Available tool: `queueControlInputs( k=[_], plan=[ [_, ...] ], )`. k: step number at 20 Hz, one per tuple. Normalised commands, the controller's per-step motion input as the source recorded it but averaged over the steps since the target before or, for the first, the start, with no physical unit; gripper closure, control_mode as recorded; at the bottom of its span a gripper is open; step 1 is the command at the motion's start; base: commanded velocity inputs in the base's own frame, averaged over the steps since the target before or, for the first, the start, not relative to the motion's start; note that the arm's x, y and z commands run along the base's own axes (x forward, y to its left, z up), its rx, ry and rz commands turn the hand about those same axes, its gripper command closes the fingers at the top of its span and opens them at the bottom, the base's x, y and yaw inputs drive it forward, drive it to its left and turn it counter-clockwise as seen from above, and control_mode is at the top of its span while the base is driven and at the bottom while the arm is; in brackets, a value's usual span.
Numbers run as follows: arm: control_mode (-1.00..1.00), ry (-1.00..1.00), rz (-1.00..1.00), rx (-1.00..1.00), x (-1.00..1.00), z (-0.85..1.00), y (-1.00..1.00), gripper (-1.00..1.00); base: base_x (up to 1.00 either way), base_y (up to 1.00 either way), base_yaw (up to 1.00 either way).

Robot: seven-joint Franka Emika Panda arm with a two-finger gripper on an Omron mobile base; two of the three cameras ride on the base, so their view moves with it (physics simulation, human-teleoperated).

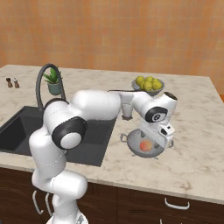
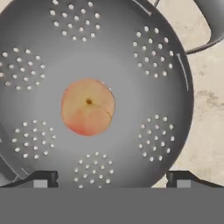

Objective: Put the colander in the sink, put the peach in the colander, and turn on the sink faucet and pour water over the colander.

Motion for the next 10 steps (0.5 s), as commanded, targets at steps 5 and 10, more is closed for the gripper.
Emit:
queueControlInputs(
  k=[5,10],
  plan=[
    [-1.00,0.13,-0.45,0.23,-0.22,-0.03,-0.24,-1.00,0.00,0.00,0.00],
    [-1.00,0.00,-0.30,0.19,-0.06,-0.16,-0.11,-1.00,0.00,0.00,0.00]
  ],
)
